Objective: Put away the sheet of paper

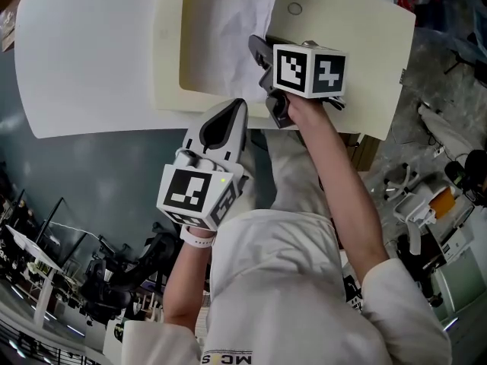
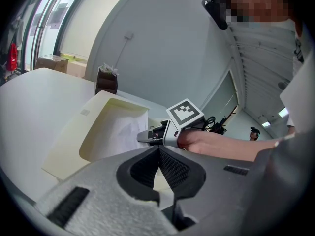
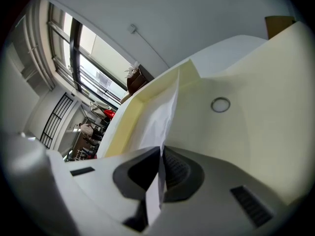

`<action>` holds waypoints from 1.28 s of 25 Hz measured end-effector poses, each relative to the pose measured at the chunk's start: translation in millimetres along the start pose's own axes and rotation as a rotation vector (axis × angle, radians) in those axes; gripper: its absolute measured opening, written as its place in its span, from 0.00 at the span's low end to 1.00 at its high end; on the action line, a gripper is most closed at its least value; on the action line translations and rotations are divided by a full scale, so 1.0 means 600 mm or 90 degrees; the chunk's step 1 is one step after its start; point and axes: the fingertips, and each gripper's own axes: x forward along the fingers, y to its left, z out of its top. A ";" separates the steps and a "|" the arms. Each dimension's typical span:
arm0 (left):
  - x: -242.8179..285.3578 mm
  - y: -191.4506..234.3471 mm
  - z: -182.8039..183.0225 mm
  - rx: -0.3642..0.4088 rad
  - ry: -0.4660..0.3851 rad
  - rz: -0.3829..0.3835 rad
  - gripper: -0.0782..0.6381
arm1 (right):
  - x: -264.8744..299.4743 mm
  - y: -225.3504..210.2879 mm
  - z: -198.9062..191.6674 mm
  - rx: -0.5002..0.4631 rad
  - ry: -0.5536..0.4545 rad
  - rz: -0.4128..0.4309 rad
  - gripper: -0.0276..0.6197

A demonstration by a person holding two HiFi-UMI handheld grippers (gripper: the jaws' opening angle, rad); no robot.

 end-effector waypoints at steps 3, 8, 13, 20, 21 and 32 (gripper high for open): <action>-0.002 -0.002 -0.004 0.001 0.000 0.002 0.14 | 0.009 0.010 -0.004 -0.014 0.013 0.011 0.06; -0.003 -0.010 0.003 0.003 -0.005 0.002 0.14 | 0.008 0.021 -0.005 -0.048 0.034 0.018 0.12; -0.010 -0.014 0.005 0.009 -0.011 0.004 0.14 | -0.001 0.012 -0.007 -0.079 0.039 -0.002 0.21; -0.030 -0.029 0.005 0.016 -0.023 0.003 0.14 | -0.046 0.001 -0.004 -0.098 0.016 -0.040 0.23; -0.033 -0.032 0.008 0.019 -0.025 0.003 0.14 | -0.056 0.004 -0.002 -0.104 0.009 -0.038 0.23; -0.098 -0.093 0.062 0.059 -0.065 -0.009 0.14 | -0.234 0.081 0.020 -0.162 -0.107 -0.007 0.16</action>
